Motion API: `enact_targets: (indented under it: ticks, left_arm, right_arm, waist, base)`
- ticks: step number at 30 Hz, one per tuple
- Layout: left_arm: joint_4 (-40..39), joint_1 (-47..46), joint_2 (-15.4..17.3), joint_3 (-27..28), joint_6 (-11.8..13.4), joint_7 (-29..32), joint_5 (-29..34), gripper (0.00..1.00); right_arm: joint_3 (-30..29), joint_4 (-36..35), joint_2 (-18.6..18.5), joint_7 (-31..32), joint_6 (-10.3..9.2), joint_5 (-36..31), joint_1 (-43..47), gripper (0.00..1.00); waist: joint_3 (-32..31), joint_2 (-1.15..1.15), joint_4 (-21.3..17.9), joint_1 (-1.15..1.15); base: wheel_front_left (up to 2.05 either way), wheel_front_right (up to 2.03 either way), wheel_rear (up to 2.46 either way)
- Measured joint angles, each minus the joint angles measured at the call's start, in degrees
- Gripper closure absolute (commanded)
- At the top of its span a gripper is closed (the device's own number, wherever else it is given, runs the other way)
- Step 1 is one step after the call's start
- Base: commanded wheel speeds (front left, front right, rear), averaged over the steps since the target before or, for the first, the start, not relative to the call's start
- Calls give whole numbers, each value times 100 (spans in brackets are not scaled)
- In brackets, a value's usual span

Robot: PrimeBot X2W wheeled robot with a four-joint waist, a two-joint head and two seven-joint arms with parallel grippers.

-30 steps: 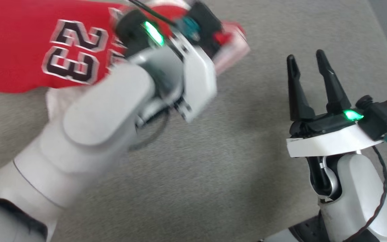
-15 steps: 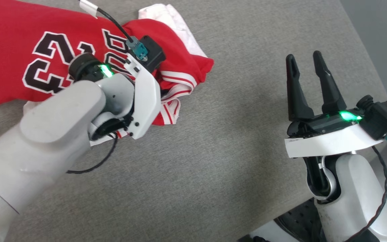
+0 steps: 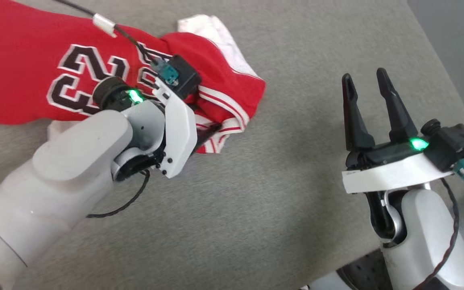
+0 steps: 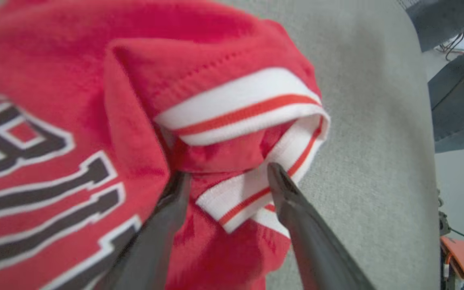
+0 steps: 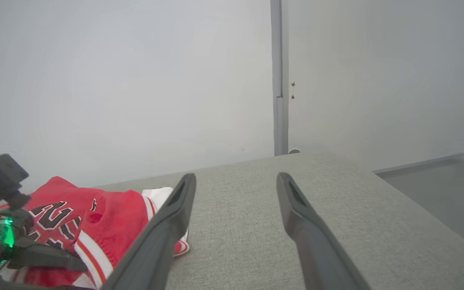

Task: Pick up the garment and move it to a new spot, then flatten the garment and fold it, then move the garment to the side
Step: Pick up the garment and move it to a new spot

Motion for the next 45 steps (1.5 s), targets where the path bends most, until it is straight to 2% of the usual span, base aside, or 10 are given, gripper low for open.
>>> enact_targets:
  ticks: [4,7,11,16,21,25,29,35,40,45]
  left_arm:
    - [-144,221,4,101,1,-715,-247,0]
    - [-196,540,-32,254,1,-1319,-431,0]
    - [-76,1199,-137,477,22,-2185,-667,0]
    - [314,2221,-294,837,178,-3368,-995,0]
    - [650,3127,-475,1522,287,-3664,-1039,0]
    - [563,3854,-648,2694,363,-3676,-407,0]
    - [415,4757,-821,3604,441,-3683,426,0]
    - [-214,5782,-1079,5077,611,-3684,1757,0]
    - [-753,6529,-1327,6030,498,-3686,2948,0]
    - [-1223,6836,-1621,6631,397,-3686,3620,0]
  right_arm:
    - [-36,127,-32,0,0,-330,79,0]
    - [-91,233,-200,0,1,-465,157,0]
    - [-213,422,-447,0,1,-567,354,0]
    - [-399,620,-709,0,1,-534,661,0]
    - [-583,757,-902,0,1,-426,994,0]
    - [-702,849,-975,1,1,-360,1240,0]
    - [-743,921,-1023,0,1,-315,1506,0]
    - [-825,934,-1073,1,1,-310,1805,0]
    - [-1011,795,-1054,0,1,-280,1868,0]
    - [-1077,653,-1055,0,1,-274,1917,0]
  waist:
    - [-223,0,300,0]
    - [-408,0,569,0]
    - [-678,0,938,0]
    - [-1086,0,1354,0]
    - [-1468,0,1760,0]
    - [-1752,0,2051,0]
    - [-2057,0,2259,0]
    - [-2433,0,2460,0]
    - [-2578,0,2551,0]
    - [-2572,0,2565,0]
  base:
    - [0,0,0]
    - [0,0,0]
    - [0,0,0]
    - [0,0,0]
    - [0,0,0]
    - [0,0,0]
    - [0,0,0]
    - [0,0,0]
    - [0,0,0]
    - [0,0,0]
